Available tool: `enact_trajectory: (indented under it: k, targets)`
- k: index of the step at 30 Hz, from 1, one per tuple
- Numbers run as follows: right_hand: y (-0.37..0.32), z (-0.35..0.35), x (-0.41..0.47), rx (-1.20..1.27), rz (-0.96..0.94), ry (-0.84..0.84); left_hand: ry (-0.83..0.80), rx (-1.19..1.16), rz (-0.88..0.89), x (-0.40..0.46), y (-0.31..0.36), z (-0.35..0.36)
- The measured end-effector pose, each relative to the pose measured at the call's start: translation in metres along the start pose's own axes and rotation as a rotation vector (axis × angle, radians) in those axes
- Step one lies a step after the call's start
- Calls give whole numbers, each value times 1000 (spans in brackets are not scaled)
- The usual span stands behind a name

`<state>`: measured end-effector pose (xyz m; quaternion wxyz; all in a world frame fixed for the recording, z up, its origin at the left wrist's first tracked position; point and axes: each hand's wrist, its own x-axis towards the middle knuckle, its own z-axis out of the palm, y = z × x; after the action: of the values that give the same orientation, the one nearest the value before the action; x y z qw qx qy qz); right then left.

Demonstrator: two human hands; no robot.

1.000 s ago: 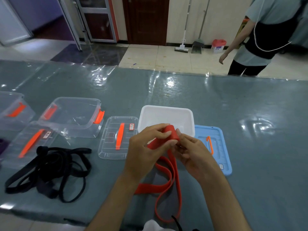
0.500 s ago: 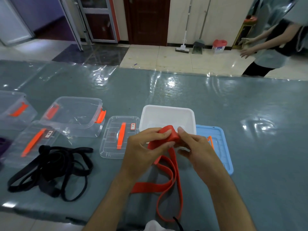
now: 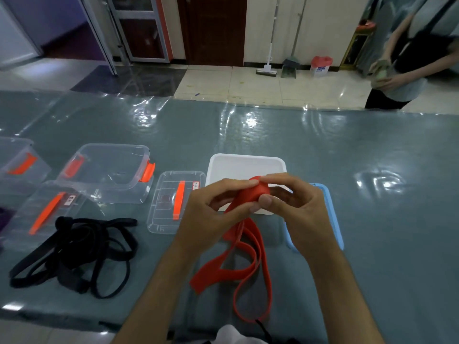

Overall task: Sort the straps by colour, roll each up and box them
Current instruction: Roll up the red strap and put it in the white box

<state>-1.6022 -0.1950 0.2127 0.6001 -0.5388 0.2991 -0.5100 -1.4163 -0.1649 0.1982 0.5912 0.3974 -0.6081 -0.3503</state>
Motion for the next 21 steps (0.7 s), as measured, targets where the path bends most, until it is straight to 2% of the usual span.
enact_trajectory:
  k: [5, 8, 12, 14, 21]
  targets:
    - [5, 9, -5, 169, 61, 106, -46, 84, -2, -3, 0, -1]
    - [9, 13, -8, 208, 86, 102, 4, 104, 16, -8, 3, 1]
    - [11, 11, -8, 21, 19, 139, 114, -14, -68, -17, 3, 5]
    - [16, 10, -11, -40, -35, 145, 147, 10, -76, -20, 0, 7]
    - [23, 19, -17, -5, -72, 212, 288, -39, -59, -24, -3, 23]
